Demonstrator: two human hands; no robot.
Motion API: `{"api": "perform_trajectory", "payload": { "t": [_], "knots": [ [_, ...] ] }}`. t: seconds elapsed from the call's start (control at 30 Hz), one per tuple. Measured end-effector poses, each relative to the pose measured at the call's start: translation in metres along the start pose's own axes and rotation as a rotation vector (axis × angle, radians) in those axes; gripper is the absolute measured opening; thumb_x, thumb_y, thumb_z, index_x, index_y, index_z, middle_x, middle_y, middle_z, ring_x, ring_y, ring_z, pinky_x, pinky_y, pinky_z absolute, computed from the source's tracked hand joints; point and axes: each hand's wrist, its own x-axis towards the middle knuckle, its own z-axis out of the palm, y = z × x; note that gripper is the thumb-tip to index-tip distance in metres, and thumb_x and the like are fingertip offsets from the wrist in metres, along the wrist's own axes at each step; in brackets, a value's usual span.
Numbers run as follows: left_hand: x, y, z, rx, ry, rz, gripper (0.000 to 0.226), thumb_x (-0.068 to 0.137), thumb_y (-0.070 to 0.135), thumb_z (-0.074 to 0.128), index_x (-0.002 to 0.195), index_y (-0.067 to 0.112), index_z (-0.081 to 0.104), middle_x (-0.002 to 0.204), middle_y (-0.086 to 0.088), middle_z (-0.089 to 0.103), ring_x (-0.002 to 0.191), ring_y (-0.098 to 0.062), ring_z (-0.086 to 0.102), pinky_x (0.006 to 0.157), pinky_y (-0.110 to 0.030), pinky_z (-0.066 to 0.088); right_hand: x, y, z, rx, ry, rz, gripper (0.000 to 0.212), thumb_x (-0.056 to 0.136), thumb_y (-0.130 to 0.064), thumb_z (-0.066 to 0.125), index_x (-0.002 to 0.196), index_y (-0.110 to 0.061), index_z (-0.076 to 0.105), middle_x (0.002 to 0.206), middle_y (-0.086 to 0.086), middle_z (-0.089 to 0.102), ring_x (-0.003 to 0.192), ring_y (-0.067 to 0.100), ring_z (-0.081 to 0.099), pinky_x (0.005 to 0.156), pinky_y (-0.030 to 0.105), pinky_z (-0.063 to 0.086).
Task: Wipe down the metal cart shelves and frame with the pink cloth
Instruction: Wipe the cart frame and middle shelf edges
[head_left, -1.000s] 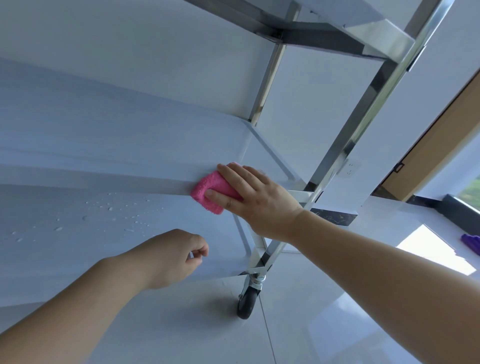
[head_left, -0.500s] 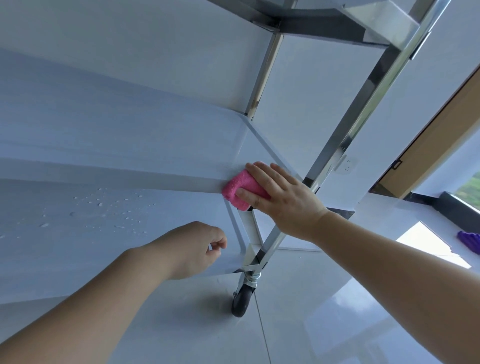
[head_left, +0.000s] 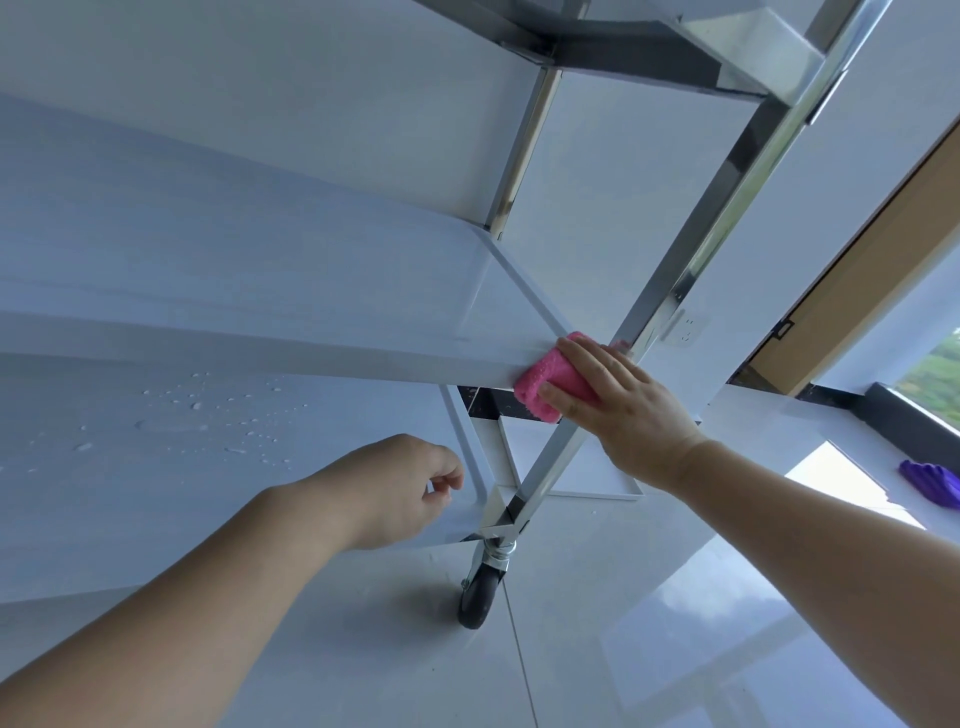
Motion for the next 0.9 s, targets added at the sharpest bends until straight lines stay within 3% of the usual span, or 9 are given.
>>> {"api": "perform_trajectory", "payload": {
  "t": [0.2,0.33,0.43,0.53,0.63,0.73,0.8,0.9],
  "knots": [
    [-0.04,-0.004,-0.026,-0.011,0.05,0.003,0.018,0.093,0.027,0.048,0.105,0.032,0.059,0.095,0.015,0.059,0.083,-0.009,0.059,0.076,-0.023,0.049,0.001,-0.01,-0.022,0.027,-0.077,0.071,0.068,0.078,0.004,0.06,0.138,-0.023,0.042,0.142,0.02,0.045,0.131,0.04,0.044,0.106,0.05,0.03],
    [-0.054,0.004,-0.034,-0.168,0.233,0.028,0.016,0.094,0.025,0.05,0.106,0.026,0.061,0.091,0.013,0.061,0.074,-0.004,0.057,0.066,-0.016,0.045,0.007,-0.03,-0.052,0.153,-0.11,0.222,0.079,0.069,0.008,0.072,0.136,-0.021,0.043,0.134,0.015,0.055,0.117,0.036,0.057,0.091,0.049,0.053],
    [-0.051,0.028,-0.032,-0.37,0.382,0.045,0.022,0.094,0.026,0.053,0.111,0.015,0.06,0.098,0.006,0.064,0.09,-0.01,0.061,0.082,-0.024,0.049,0.017,-0.055,-0.079,0.285,-0.047,0.344,0.08,0.068,0.012,0.07,0.137,-0.02,0.043,0.131,0.012,0.057,0.108,0.031,0.061,0.084,0.046,0.056],
    [-0.048,0.045,-0.033,-0.505,0.356,0.104,0.026,0.093,0.033,0.053,0.115,0.019,0.057,0.111,0.007,0.062,0.108,-0.01,0.057,0.097,-0.03,0.044,0.028,-0.08,-0.103,0.321,0.021,0.34,0.076,0.069,0.01,0.066,0.136,-0.018,0.043,0.129,0.012,0.058,0.106,0.031,0.062,0.087,0.042,0.055],
    [-0.052,0.053,-0.037,-0.782,0.319,0.188,0.02,0.095,0.029,0.052,0.111,0.019,0.059,0.1,0.003,0.072,0.099,-0.011,0.066,0.096,-0.036,0.048,0.035,-0.104,-0.115,0.408,0.078,0.374,0.072,0.072,0.01,0.061,0.136,-0.016,0.041,0.132,0.011,0.057,0.108,0.029,0.062,0.085,0.037,0.055],
    [-0.052,0.064,-0.038,-0.806,0.326,0.21,0.016,0.097,0.014,0.047,0.104,0.017,0.061,0.084,-0.005,0.072,0.08,-0.015,0.068,0.084,-0.035,0.054,0.033,-0.12,-0.124,0.656,0.146,0.469,0.058,0.086,-0.003,0.055,0.138,-0.019,0.035,0.13,-0.001,0.058,0.107,0.015,0.061,0.082,0.027,0.054],
    [-0.048,0.073,-0.035,-0.76,0.367,0.216,0.018,0.098,0.014,0.046,0.102,0.02,0.062,0.087,-0.002,0.07,0.083,-0.012,0.065,0.08,-0.03,0.053,0.025,-0.119,-0.131,0.825,0.148,0.539,0.056,0.088,-0.019,0.055,0.137,-0.03,0.031,0.125,-0.014,0.053,0.103,0.003,0.056,0.081,0.014,0.047],
    [-0.036,0.09,-0.033,-0.725,0.37,0.209,0.02,0.097,0.013,0.046,0.099,0.023,0.063,0.088,0.006,0.068,0.081,-0.004,0.063,0.073,-0.018,0.048,0.013,-0.104,-0.136,1.195,0.154,0.68,0.047,0.086,-0.023,0.057,0.127,-0.034,0.036,0.123,-0.004,0.058,0.104,0.012,0.059,0.081,0.022,0.049]
  ]
}}
